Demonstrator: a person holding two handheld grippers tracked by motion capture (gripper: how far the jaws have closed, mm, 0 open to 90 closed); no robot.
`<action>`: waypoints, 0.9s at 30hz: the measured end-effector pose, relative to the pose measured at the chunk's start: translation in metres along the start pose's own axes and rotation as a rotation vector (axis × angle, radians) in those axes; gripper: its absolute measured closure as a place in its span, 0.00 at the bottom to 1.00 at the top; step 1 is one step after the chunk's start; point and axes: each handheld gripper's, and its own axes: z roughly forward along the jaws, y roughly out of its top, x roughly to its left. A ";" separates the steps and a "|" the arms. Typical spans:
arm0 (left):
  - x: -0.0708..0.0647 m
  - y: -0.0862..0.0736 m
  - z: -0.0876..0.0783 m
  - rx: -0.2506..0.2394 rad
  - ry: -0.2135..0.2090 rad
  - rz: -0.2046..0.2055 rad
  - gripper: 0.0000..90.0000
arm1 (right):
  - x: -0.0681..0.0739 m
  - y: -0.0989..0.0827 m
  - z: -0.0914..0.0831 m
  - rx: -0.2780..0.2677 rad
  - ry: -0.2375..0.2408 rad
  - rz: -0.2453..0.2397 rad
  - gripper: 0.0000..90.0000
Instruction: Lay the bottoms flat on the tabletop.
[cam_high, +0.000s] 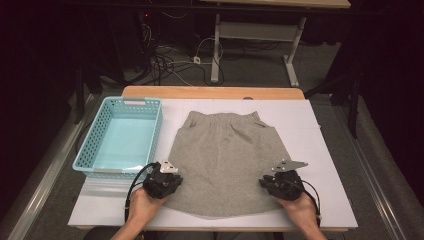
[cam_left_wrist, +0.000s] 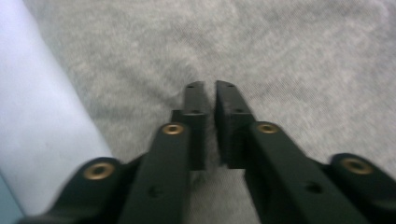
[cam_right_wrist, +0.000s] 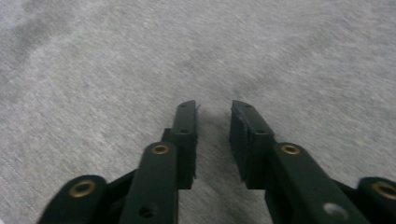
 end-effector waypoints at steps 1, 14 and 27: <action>0.000 -0.001 -0.001 0.005 -0.003 0.000 0.95 | 0.001 0.000 0.000 0.004 0.007 -0.005 0.88; 0.009 -0.012 -0.014 0.005 -0.044 -0.041 0.95 | 0.008 0.001 0.001 0.025 0.026 -0.027 0.99; -0.006 0.009 -0.002 -0.114 -0.114 0.006 0.58 | -0.005 -0.010 -0.025 -0.064 -0.028 0.062 0.84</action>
